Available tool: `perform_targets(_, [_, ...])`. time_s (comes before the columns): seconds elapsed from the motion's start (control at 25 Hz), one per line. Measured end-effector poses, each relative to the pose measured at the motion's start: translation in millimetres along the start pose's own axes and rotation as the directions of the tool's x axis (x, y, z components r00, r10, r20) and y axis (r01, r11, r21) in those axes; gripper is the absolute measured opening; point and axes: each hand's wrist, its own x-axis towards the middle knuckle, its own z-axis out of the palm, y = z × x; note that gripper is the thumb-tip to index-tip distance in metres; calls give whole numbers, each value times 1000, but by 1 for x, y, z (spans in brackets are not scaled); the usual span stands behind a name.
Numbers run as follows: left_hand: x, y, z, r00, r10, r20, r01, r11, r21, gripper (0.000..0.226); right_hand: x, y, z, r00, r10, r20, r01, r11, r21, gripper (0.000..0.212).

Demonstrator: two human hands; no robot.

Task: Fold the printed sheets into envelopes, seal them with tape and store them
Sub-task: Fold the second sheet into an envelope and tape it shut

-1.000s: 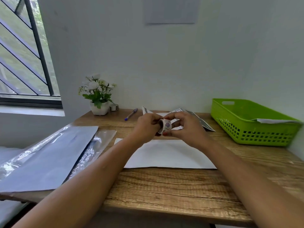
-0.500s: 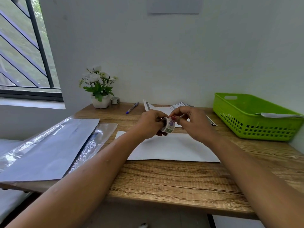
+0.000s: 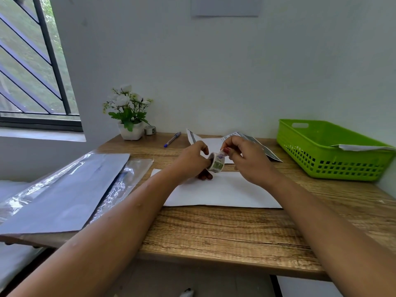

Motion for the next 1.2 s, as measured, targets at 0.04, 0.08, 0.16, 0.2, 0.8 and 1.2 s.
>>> perform_targets(0.04, [1,-1,0,1000,-4,-5,4,1000,11,15,0,-1,0,1000,0,-2,0,1000,9,13])
perform_targets(0.08, [2,-1,-1,1000,-7,-10,7,1000,18,11,-1,-2,0,1000,1,-2,-1,1000,15,13])
perform_targets(0.16, [3,0,-1,1000,-18,-11,18,1000,17,7,-2,-3,0,1000,10,-3,-10,999,31,12])
perform_targets(0.2, [4,0,-2,999,-29,-12,30,999,12,8,-2,-3,0,1000,20,-4,-20,999,42,12])
perform_targets(0.8, [3,0,-13,991,-106,-86,95,987,-128,16,-3,-2,-4,986,146,-80,-104,914,392,22])
perform_targets(1.2, [-8,11,-5,996,47,71,-30,973,-229,19,-3,3,2,988,153,-18,-123,852,509,25])
